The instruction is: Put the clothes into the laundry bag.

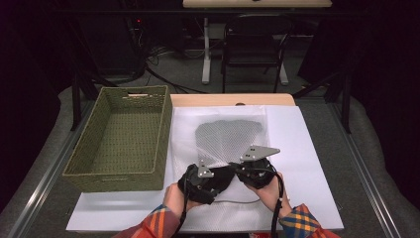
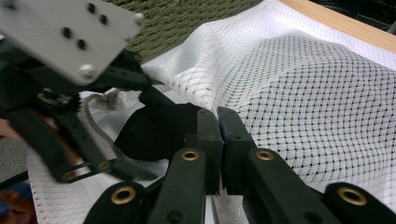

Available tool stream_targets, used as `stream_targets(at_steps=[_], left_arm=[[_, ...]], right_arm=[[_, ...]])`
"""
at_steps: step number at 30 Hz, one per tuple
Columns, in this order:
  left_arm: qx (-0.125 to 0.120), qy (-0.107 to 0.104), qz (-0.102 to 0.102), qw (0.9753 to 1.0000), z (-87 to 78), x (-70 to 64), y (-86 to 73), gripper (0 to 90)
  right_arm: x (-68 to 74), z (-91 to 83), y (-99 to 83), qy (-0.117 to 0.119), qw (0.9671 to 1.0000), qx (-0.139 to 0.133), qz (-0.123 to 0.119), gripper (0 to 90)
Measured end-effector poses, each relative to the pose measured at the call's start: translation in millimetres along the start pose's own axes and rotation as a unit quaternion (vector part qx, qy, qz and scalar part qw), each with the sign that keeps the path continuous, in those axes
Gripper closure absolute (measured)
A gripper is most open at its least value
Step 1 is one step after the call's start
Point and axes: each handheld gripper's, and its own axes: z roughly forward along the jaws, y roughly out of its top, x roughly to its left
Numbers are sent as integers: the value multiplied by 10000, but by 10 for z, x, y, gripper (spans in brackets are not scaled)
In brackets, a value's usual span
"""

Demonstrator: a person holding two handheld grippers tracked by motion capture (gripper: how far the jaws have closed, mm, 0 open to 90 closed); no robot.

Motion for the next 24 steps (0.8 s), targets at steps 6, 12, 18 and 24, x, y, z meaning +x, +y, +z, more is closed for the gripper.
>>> stream_targets(at_steps=[6,12,18,24], left_arm=[[9,-89,28,10000,-126,-36,-39,183],[-54,-158,63,9998,-249,-73,-123,142],[-139,-206,71,9997,-384,-110,-182,97],[-265,-120,48,9996,-519,-123,-210,72]], right_arm=[[-4,3,-3,-11,10000,4,6,885],[-10,-1,-6,-14,10000,5,15,884],[-5,4,-5,-24,10000,8,16,884],[-4,7,-5,-30,10000,17,23,885]])
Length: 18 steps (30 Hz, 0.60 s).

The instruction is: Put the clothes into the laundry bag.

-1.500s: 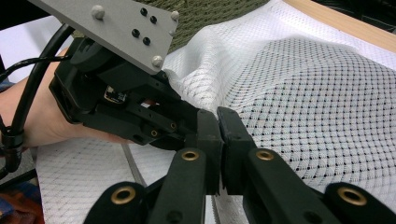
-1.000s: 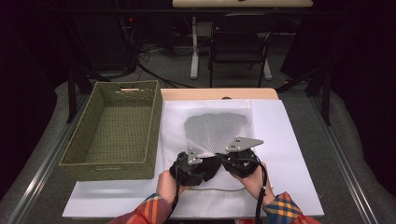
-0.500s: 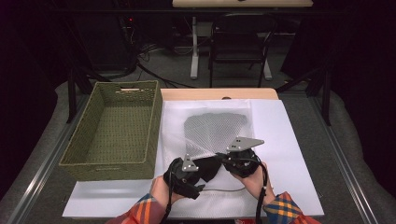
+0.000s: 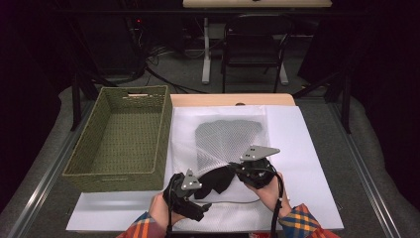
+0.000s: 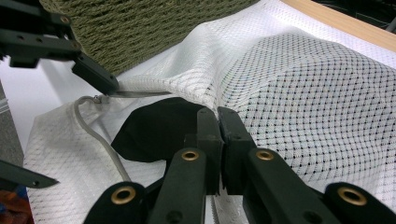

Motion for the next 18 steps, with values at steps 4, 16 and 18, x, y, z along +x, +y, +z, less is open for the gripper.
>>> stream_targets(at_steps=[4,16,18], left_arm=[[-68,80,-27,9999,-70,25,-2,51],[-255,306,-111,9991,-110,133,67,4],[-255,341,-81,9991,-104,147,80,8]], right_arm=[[-7,-4,-1,7,10000,-10,-10,884],[-11,-6,-4,28,10000,2,-6,884],[-6,-6,-2,23,10000,4,-15,884]])
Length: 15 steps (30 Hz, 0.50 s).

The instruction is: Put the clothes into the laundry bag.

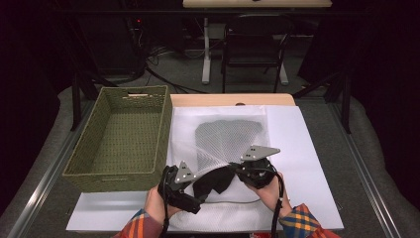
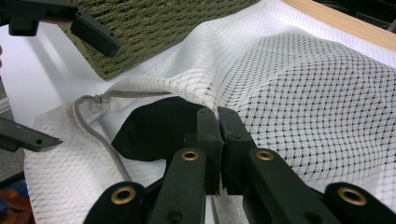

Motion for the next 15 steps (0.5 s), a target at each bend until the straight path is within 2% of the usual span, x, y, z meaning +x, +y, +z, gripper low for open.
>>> stream_targets(at_steps=[4,6,10,15], left_arm=[[-28,17,0,10000,16,31,38,13],[-65,40,-62,10000,39,45,58,15],[-37,43,-28,10000,100,48,97,31],[-95,87,36,9999,158,38,141,96]], right_arm=[[13,0,2,3,10000,-2,-3,884],[10,2,2,3,10000,-7,-18,884],[10,1,2,5,10000,-9,-19,884],[14,5,2,13,10000,-5,-19,884]])
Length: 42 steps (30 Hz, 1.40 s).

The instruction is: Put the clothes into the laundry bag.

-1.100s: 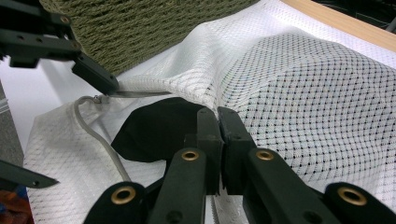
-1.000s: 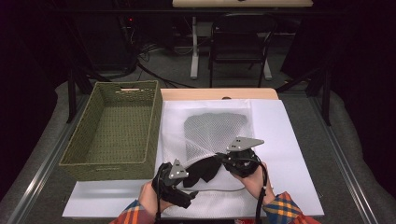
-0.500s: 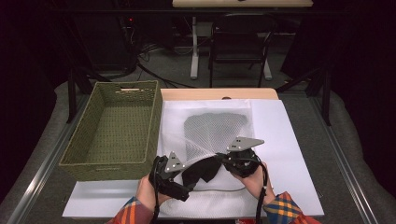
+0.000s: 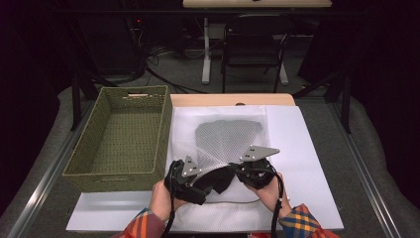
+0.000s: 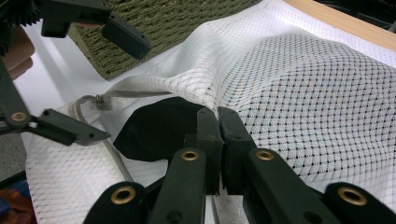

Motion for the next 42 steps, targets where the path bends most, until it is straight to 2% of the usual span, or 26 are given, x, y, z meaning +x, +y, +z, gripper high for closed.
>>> stream_targets(at_steps=[4,6,13,17,22,24,31,38,42], left_arm=[[-77,118,4,9999,22,8,12,186],[-131,138,-6,9998,26,18,9,273],[-242,246,36,9994,76,37,28,410],[-328,227,75,9992,99,46,40,496],[-538,114,3,9985,121,64,45,590],[-504,127,52,9986,132,68,54,616],[-385,46,22,9992,194,55,67,729],[-468,-24,-26,9989,196,69,60,859],[-527,-79,41,9986,171,80,62,875]], right_arm=[[-1,3,0,3,10000,0,-4,884],[2,6,2,8,10000,4,0,884],[6,20,11,20,10000,10,-25,884],[13,23,8,22,10000,18,-12,884],[12,17,0,16,10000,24,-17,884],[10,14,-1,13,10000,25,-15,884],[7,17,-10,21,10000,49,-12,884],[13,17,-12,55,10000,60,-28,883],[15,8,-16,61,10000,55,-17,883]])
